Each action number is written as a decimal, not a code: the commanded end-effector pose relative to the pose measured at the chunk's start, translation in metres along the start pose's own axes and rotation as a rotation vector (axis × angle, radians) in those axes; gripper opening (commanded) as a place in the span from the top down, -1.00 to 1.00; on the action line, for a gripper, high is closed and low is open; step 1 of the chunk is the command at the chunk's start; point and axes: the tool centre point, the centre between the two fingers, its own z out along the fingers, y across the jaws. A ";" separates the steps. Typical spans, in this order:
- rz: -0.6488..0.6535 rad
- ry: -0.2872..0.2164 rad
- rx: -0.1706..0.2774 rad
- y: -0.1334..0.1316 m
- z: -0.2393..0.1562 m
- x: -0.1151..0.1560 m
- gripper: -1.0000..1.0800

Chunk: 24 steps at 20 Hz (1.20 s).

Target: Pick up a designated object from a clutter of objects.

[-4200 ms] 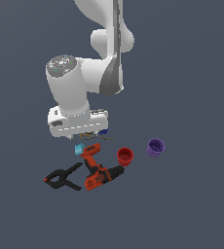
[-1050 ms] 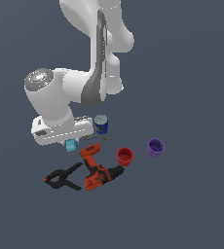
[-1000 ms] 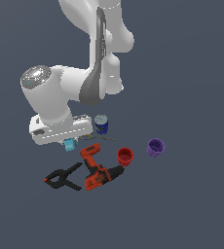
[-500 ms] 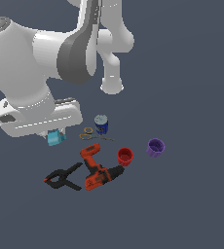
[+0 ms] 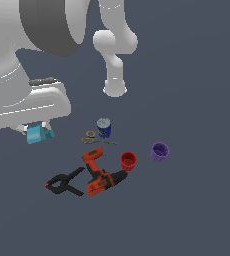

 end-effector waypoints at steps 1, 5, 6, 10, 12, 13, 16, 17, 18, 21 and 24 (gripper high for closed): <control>0.000 0.000 0.000 0.005 -0.016 0.004 1.00; -0.001 0.000 0.000 0.011 -0.038 0.011 1.00; -0.001 0.000 0.000 0.012 -0.043 0.012 1.00; -0.001 0.000 0.000 0.017 -0.059 0.017 1.00; -0.001 0.000 0.000 0.019 -0.065 0.019 1.00; -0.001 0.000 0.000 0.020 -0.067 0.020 1.00; -0.001 0.000 0.000 0.022 -0.073 0.022 1.00; -0.001 0.000 0.000 0.022 -0.074 0.023 1.00; -0.001 0.000 0.001 0.023 -0.076 0.023 1.00; -0.001 0.000 0.001 0.024 -0.078 0.024 1.00; -0.001 0.000 0.001 0.024 -0.079 0.025 1.00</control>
